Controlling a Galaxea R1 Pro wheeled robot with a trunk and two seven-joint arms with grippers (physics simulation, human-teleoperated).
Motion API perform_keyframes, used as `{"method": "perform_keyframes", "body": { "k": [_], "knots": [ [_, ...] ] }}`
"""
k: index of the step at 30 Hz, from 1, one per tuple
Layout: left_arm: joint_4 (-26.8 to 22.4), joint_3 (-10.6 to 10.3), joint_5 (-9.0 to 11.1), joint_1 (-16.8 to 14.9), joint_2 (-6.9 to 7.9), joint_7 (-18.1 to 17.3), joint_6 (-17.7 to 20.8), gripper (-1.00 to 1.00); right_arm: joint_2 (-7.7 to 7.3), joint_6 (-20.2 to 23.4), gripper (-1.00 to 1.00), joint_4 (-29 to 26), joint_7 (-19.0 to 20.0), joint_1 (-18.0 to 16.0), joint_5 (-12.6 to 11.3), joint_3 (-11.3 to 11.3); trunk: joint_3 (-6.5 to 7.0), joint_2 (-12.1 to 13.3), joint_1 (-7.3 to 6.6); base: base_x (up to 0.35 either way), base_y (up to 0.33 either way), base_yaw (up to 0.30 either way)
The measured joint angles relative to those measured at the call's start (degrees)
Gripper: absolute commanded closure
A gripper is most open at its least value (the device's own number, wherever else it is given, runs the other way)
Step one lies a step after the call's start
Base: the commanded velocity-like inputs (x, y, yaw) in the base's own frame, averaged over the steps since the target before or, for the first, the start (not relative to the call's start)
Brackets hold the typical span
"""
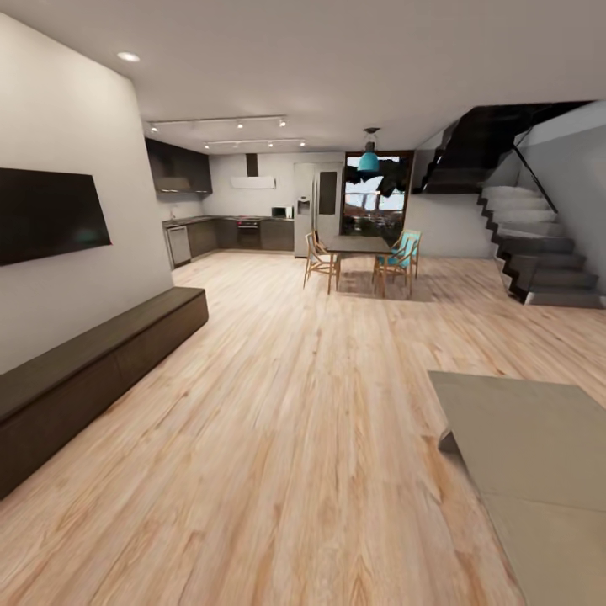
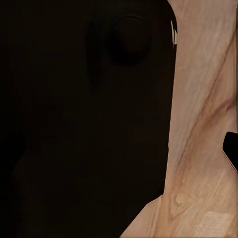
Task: Turn on the radio receiver that's on the table in the living room.
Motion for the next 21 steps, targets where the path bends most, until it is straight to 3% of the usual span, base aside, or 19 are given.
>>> {"method": "perform_keyframes", "body": {
  "k": [21],
  "knots": [
    [0.0, 0.0, -0.1, 0.0, 0.0, 0.0, 0.0, -1.0, -0.01, 0.0, -1.0, 0.0, 0.0, 0.0, 0.1, -0.2, 0.0, 0.0, 0.0, 0.326, 0.0, 0.0]
  ]
}}
